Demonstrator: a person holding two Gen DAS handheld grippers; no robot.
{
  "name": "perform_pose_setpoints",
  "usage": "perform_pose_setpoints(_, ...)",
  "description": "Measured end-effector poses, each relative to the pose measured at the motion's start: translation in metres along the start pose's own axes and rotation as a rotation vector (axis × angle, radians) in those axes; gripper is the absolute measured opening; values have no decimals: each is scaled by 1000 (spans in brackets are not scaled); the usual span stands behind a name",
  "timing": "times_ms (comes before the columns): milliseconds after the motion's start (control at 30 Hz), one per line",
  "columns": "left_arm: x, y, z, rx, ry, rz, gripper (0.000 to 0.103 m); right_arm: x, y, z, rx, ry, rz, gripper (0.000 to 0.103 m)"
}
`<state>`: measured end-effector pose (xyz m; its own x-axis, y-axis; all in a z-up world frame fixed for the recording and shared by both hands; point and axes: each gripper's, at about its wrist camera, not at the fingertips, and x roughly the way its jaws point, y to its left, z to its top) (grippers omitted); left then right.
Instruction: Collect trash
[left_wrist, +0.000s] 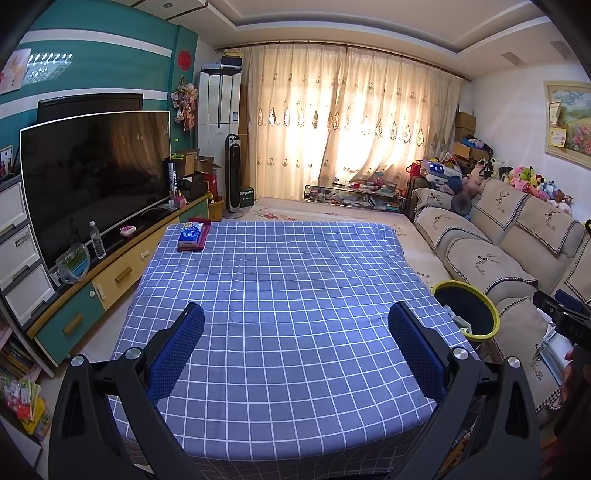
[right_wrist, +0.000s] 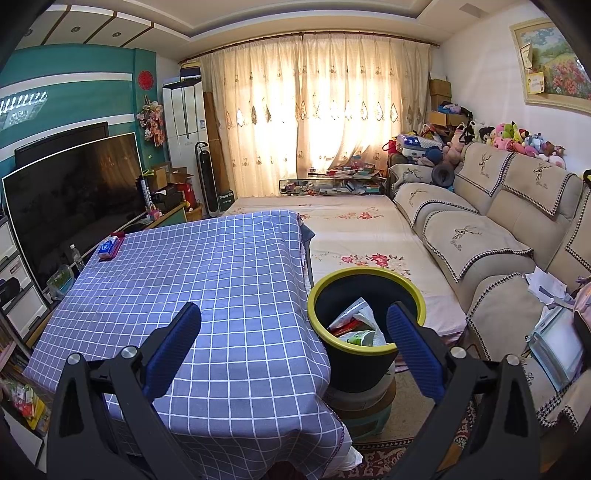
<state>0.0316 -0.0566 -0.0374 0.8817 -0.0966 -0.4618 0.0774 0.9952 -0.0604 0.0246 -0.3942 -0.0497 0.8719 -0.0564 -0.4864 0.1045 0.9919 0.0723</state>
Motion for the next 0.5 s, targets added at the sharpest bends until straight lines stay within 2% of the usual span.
perform_pose_setpoints(500, 2, 1, 1, 2, 5, 1, 98, 0, 0, 0, 1, 0, 1, 96)
